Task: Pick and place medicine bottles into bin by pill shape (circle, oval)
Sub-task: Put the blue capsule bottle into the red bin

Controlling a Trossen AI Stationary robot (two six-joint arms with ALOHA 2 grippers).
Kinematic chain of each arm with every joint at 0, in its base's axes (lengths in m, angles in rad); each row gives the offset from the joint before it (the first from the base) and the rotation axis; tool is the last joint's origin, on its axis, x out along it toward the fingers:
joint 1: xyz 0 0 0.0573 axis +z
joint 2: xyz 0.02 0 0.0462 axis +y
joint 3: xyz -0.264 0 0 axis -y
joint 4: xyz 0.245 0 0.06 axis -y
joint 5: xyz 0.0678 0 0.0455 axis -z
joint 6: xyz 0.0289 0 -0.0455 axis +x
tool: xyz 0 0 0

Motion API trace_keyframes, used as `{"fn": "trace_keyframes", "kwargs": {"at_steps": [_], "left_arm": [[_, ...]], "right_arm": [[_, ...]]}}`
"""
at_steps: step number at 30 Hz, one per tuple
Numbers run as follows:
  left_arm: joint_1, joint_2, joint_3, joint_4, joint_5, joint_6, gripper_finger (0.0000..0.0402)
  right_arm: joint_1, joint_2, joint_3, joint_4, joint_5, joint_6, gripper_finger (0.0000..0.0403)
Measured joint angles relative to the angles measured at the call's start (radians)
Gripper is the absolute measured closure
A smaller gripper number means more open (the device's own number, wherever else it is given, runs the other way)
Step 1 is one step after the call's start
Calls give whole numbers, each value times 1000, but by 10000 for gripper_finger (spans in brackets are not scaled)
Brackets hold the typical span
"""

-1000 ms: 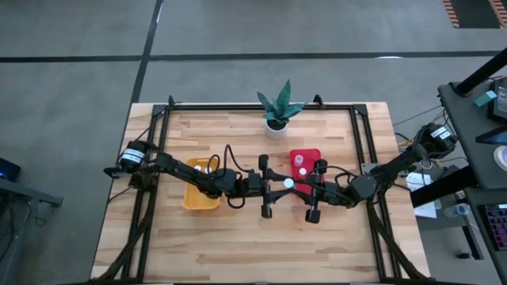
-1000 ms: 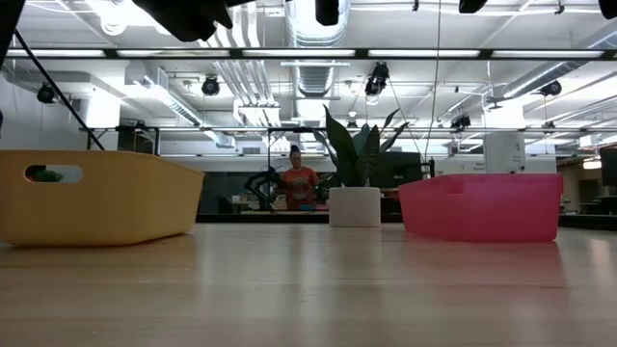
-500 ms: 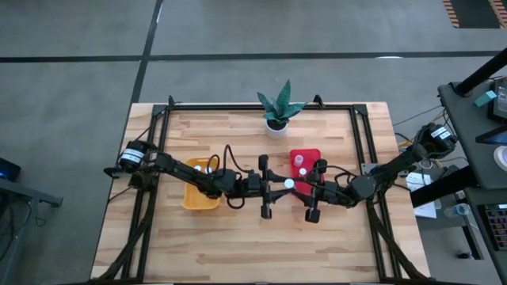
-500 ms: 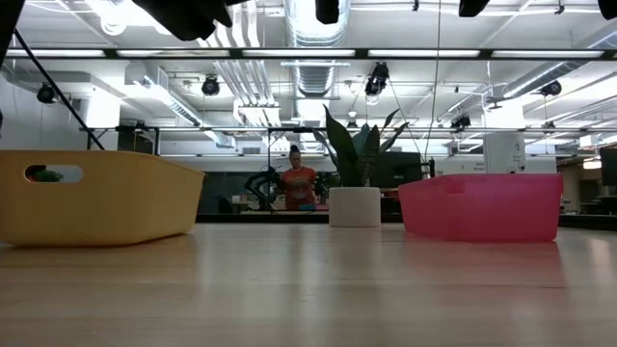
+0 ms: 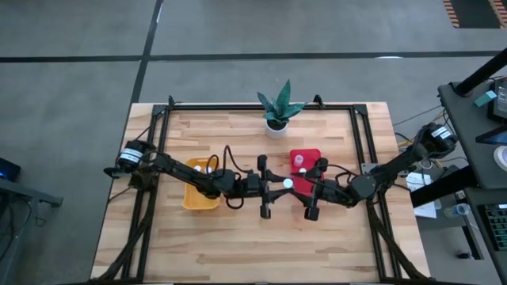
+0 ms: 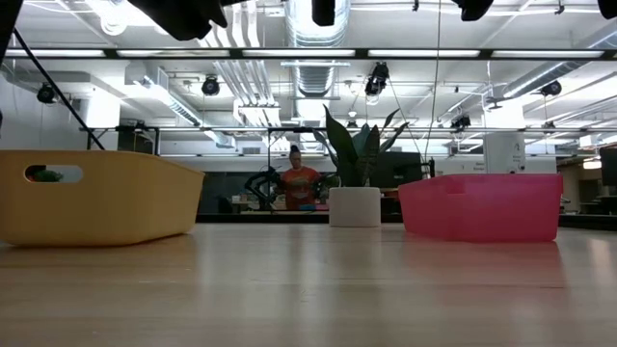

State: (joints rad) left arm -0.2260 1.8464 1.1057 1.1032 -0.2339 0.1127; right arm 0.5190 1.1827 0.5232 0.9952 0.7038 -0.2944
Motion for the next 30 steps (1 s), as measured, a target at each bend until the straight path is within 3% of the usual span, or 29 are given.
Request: {"fn": "trace_keyframes", "kwargs": {"at_steps": [6,20,30], "left_arm": [[0,-21,-17,-29,-40,6,302],[-1,-82,-18,-377,-105,5,302],[-1,-82,-18,-515,-116,1,302]], "right_arm": [[0,-57,34,-184,5,70,165],[0,-161,213,-993,4,429,169],[0,-135,243,-1011,4,436,177]]}}
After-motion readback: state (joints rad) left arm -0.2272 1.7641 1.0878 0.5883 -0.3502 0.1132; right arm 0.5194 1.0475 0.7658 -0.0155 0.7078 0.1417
